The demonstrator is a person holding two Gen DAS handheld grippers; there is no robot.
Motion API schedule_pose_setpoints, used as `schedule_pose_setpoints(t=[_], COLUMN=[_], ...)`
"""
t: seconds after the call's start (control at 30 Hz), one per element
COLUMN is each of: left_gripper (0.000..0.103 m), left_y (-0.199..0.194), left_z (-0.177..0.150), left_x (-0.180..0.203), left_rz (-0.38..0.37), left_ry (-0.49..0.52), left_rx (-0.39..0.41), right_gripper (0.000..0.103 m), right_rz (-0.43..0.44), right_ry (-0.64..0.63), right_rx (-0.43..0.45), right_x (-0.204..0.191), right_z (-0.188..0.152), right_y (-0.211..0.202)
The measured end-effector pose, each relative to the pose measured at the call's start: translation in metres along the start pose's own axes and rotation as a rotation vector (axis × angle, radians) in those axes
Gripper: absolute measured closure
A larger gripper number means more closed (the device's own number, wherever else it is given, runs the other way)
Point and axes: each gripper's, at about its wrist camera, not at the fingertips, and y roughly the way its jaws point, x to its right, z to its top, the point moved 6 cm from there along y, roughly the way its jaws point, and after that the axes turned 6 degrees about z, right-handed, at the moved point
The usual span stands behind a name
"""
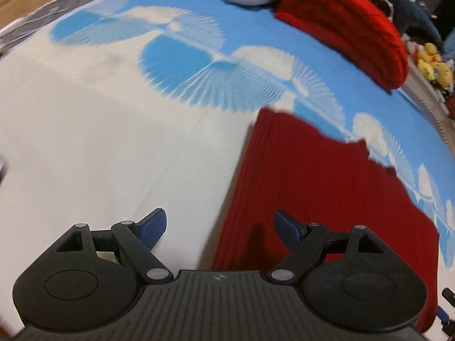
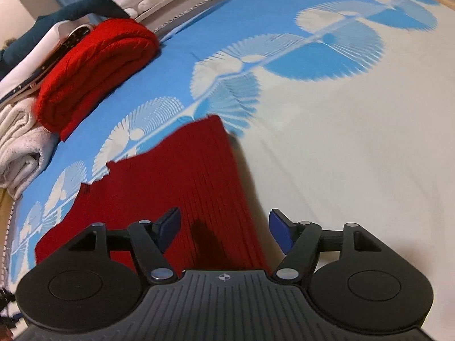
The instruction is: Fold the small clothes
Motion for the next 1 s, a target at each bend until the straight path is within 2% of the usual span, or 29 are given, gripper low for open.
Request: schedule_pose_setpoints(t=[0.13, 0.2, 0.33, 0.5, 0.6, 0.67, 0.73, 0.83, 0.9, 1.0], left_gripper=[0.015, 0.015, 0.015, 0.015, 0.006, 0.002, 0.001, 0.0, 0.0, 0.0], left_y=[-0.027, -0.024, -0.006, 0.0, 0.004, 0.01, 0.016, 0.019, 0.016, 0.014], left_z=[-0.04, -0.056, -0.072, -0.069, -0.066, -0.066, -0.066, -0.064, -0.063, -0.061], left_x=[-0.012, -0.013, -0.01, 0.002, 0.008, 0.011, 0.013, 0.011, 0.008, 0.009], left_rz=[0.001, 0.016, 0.054, 0.07, 0.139, 0.18, 0.197, 0.2, 0.191, 0.202], left_ry=[-0.074, -0.066, -0.003, 0.054, 0.108, 0.145, 0.171, 0.179, 0.165, 0.181], left_rx=[0.037, 0.042, 0.053, 0.086, 0.102, 0.097, 0.084, 0.067, 0.059, 0.101], right_gripper=[0.027, 0.027, 0.024, 0.024, 0.023, 0.017, 0.011, 0.012, 0.014, 0.014], right_rz=[0.004, 0.005, -0.054, -0.121, -0.199, -0.241, -0.253, -0.248, -0.198, -0.147], right_ry=[0.119, 0.105, -0.002, -0.147, -0.183, -0.185, -0.211, -0.18, -0.147, -0.208], right_rx=[0.035, 0.064, 0.108, 0.064, -0.015, -0.067, -0.063, -0.055, 0.0, 0.021], right_x=[0.007, 0.002, -0.008, -0.011, -0.001, 0.01, 0.011, 0.009, 0.003, -0.012], right_z=[-0.034, -0.041, -0.049, -0.054, -0.059, -0.062, -0.06, -0.059, -0.056, -0.061], right_y=[-0.031, -0.04, -0.041, -0.015, 0.009, 0.025, 0.029, 0.023, 0.009, 0.004])
